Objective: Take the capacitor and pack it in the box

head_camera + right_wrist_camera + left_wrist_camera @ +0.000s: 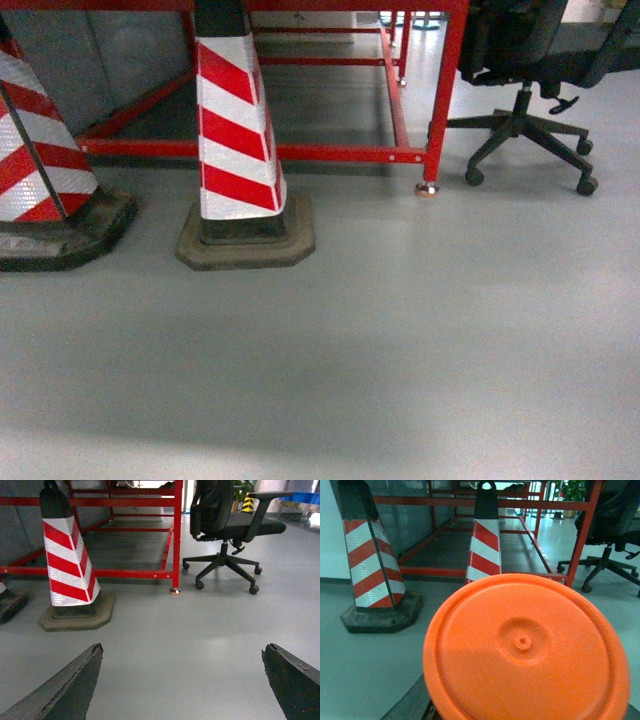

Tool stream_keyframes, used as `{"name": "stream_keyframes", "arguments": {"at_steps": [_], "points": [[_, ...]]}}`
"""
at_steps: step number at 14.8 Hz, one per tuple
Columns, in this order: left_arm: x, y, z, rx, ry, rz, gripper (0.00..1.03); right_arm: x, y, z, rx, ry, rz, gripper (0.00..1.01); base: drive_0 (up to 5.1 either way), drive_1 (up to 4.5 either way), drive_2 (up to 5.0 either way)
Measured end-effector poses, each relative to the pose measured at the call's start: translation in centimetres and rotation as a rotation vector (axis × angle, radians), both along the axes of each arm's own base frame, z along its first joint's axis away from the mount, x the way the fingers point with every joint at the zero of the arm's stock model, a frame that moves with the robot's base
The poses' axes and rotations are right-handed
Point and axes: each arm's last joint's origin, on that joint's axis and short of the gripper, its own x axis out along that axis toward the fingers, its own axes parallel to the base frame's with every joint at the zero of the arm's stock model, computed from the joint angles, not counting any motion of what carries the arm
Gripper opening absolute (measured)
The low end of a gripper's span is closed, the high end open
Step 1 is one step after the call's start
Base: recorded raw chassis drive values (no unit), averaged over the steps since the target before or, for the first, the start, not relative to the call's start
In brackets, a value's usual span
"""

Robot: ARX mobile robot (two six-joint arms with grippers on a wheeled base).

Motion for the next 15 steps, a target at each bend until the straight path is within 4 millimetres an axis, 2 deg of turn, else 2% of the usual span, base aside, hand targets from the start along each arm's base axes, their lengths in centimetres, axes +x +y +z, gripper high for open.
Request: {"name": "stream_keyframes", "arguments": {"at_steps": [10, 15], "points": [[0.00, 0.00, 0.00, 0.000, 0.000, 0.001, 0.44, 0.00, 0.00, 0.00, 0.000, 0.000, 0.000, 0.98, -5.0, 2.46, 2.5], [0.00, 0.01, -0.01, 0.000, 0.002, 0.003, 0.44, 0.00, 0.01, 0.01, 0.000, -0.002, 0.003, 0.98, 0.0, 0.00, 0.0]]}}
